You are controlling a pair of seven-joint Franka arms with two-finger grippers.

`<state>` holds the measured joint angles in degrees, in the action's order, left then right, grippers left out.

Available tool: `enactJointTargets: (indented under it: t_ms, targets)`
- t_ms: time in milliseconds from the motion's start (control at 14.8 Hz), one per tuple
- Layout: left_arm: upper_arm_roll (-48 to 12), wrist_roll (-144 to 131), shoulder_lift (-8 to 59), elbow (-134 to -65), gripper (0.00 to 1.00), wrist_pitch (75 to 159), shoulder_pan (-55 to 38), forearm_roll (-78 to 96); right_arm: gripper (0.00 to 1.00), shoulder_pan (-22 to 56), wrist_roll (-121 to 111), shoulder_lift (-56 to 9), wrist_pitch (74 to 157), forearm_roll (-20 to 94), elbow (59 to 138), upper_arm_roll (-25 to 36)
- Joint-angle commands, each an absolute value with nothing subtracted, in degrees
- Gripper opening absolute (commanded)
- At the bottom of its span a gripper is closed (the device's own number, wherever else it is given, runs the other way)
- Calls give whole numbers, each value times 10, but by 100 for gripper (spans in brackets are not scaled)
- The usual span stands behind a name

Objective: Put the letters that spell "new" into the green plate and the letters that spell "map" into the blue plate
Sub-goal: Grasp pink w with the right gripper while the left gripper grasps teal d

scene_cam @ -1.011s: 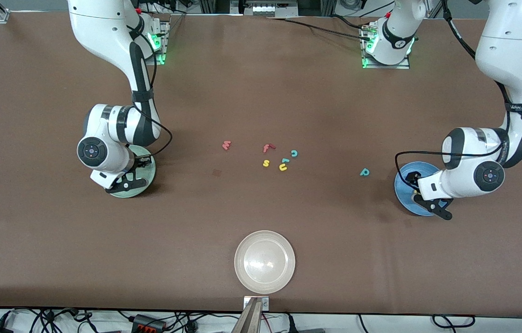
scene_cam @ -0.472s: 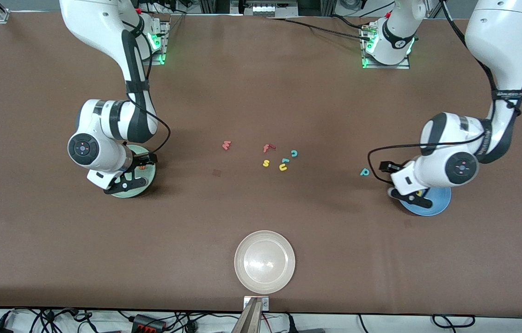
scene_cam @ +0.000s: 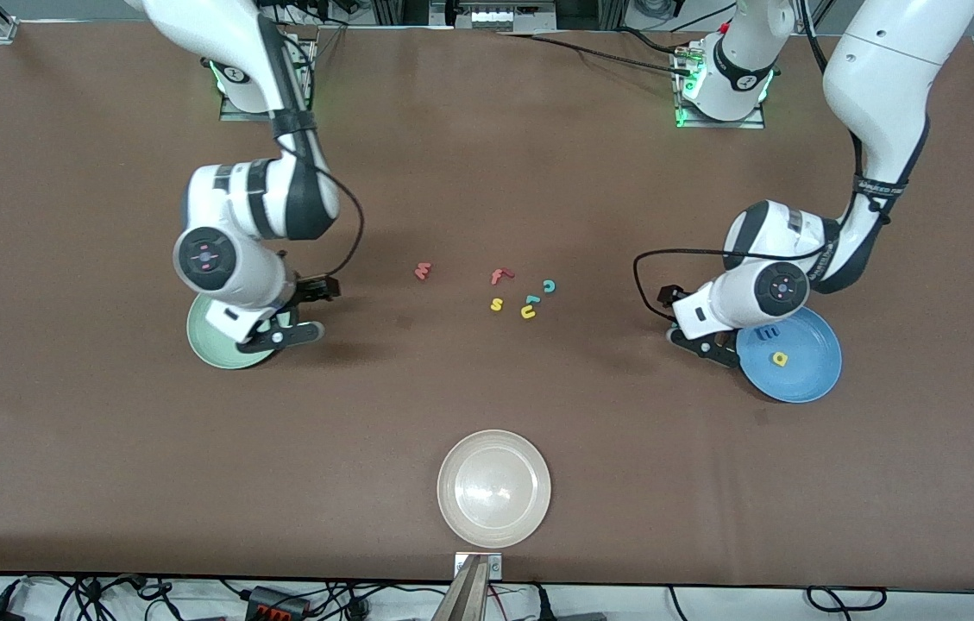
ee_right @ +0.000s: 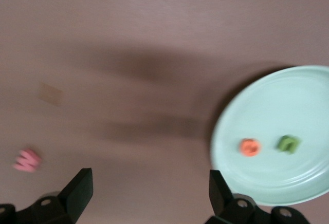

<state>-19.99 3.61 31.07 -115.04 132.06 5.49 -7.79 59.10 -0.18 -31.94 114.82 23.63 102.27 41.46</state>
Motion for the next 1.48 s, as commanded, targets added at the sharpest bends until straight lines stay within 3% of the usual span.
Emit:
enactJointTargets:
  t_ms: [0,202,404,539,742,944,1011,1146,1416]
  targets:
    - [-200,33,309,-1156,97,1340,44,-137,100,629,78,-340,1164,280,1012,420]
    - [-201,33,319,-1156,75,1359,46,-193,100,663,130,-366,1192,330,1012,420]
    - [-201,33,323,-1156,65,1360,46,-195,100,702,227,-403,1235,332,1012,420]
    - [-201,33,325,-1156,50,1369,46,-195,100,718,276,-422,1252,333,1012,419]
    - [-200,33,333,-1156,38,1378,47,-195,100,722,342,-432,1258,346,1012,388]
    - [-201,34,329,-1156,9,1376,51,-195,100,729,382,-432,1253,347,1012,381]
    - [-201,35,327,-1154,4,1371,52,-195,100,735,389,-431,1253,347,1013,381]
    - [-201,36,311,-1148,2,1349,53,-195,90,738,393,-432,1253,354,1016,381]
    - [-201,45,274,-1094,3,1232,57,-195,80,743,392,-430,1261,395,1023,375]
